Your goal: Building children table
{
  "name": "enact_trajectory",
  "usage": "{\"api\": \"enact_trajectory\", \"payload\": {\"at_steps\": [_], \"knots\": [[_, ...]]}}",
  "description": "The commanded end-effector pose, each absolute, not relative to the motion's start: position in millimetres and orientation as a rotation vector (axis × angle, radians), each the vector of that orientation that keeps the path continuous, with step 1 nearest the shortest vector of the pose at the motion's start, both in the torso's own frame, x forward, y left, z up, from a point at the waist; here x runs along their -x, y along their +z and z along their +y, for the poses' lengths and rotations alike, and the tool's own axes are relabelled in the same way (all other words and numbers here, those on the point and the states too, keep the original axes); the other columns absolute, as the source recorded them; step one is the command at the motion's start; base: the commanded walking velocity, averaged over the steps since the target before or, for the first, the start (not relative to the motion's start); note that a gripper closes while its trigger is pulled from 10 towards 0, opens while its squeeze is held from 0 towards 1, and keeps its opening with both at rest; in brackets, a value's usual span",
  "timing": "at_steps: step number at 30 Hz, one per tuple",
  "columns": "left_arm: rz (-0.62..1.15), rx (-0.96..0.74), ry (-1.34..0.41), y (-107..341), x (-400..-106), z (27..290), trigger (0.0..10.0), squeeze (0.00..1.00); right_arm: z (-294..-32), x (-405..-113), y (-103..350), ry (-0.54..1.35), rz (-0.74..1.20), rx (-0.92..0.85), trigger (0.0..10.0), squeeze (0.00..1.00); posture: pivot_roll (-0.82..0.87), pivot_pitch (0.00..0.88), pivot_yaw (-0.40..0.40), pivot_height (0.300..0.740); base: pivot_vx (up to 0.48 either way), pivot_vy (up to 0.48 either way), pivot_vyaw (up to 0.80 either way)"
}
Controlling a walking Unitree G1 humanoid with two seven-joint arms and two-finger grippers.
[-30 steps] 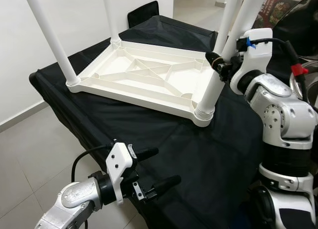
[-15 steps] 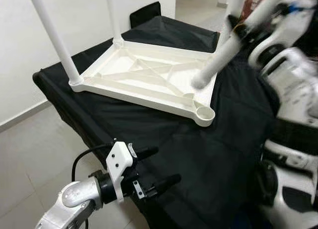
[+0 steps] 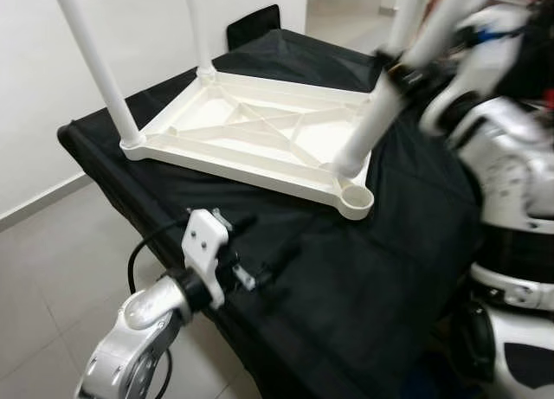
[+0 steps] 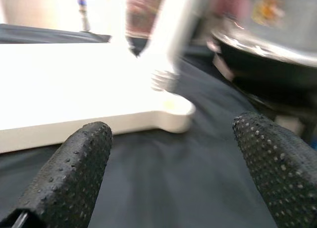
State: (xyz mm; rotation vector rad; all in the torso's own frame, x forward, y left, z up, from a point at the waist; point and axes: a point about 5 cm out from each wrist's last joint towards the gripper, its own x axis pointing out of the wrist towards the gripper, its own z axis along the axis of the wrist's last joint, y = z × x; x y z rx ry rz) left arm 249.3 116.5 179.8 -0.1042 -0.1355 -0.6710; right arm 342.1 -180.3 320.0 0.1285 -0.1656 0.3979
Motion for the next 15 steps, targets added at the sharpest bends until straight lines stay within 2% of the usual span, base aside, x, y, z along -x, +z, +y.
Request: {"api": "enact_trajectory", "payload": {"at_steps": [1, 4, 12, 15], "knots": [[-0.1, 0.134, -0.62, 173, -255, 124, 10.0, 0.0, -178, -334, 330, 0.439, -0.221, -0.156, 10.0, 0.0, -0.03, 0.1, -0.019, 0.74, 0.0, 0.0, 0.0], [-0.093, 0.15, -0.536, 174, -273, 132, 10.0, 0.0, -180, -322, 331, 0.505, -0.257, -0.26, 10.0, 0.0, -0.05, 0.093, -0.015, 0.74, 0.0, 0.0, 0.0], [-0.099, 0.113, -0.506, 180, -284, 136, 10.0, 0.0, -187, -317, 315, 0.442, -0.244, -0.261, 10.0, 0.0, -0.06, 0.086, -0.01, 0.74, 0.0, 0.0, 0.0], [-0.09, 0.107, -0.525, 178, -278, 134, 10.0, 0.0, -178, -316, 304, 0.45, -0.213, -0.277, 10.0, 0.0, -0.06, 0.087, -0.012, 0.74, 0.0, 0.48, -0.8]]}}
